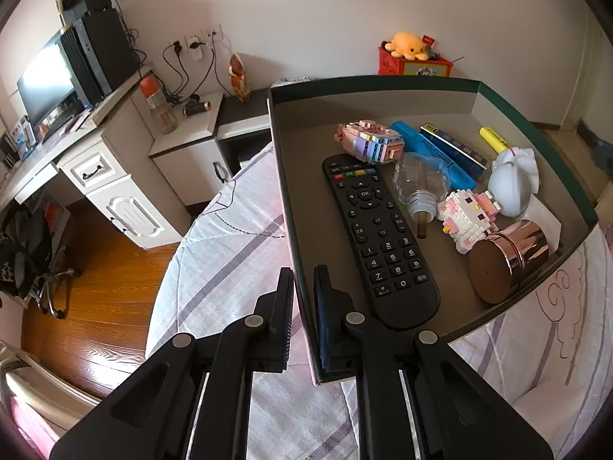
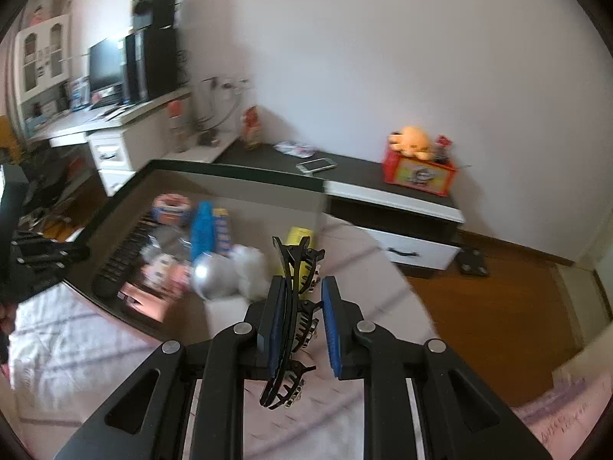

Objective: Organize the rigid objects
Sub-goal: 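Carry the hair clip into the pink box and open the right tool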

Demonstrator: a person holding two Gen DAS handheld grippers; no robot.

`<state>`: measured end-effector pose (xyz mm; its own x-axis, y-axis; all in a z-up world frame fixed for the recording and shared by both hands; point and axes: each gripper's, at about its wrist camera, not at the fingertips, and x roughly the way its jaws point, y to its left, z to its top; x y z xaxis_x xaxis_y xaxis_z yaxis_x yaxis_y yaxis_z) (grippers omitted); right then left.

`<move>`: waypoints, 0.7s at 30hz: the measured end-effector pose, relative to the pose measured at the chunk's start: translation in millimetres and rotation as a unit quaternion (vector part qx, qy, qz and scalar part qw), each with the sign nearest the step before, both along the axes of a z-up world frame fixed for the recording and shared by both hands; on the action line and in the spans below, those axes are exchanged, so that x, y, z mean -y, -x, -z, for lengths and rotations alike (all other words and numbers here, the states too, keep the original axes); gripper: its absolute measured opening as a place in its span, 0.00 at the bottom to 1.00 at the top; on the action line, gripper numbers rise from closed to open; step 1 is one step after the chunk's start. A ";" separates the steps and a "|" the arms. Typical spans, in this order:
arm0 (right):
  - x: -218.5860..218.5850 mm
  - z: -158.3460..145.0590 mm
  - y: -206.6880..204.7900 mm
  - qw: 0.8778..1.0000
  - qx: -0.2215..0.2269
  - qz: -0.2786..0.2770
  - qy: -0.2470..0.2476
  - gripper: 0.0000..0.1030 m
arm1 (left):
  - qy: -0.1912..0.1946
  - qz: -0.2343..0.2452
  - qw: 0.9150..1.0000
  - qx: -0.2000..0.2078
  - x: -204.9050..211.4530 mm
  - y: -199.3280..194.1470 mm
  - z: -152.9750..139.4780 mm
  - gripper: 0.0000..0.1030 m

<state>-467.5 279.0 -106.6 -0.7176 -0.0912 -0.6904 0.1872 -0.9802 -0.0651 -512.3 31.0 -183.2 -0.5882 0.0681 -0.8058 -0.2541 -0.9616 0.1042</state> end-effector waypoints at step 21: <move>21.0 13.0 14.0 1.000 0.011 -0.016 0.016 0.27 | 0.002 -0.003 1.000 -0.001 -2.9 -2.9 0.5 0.09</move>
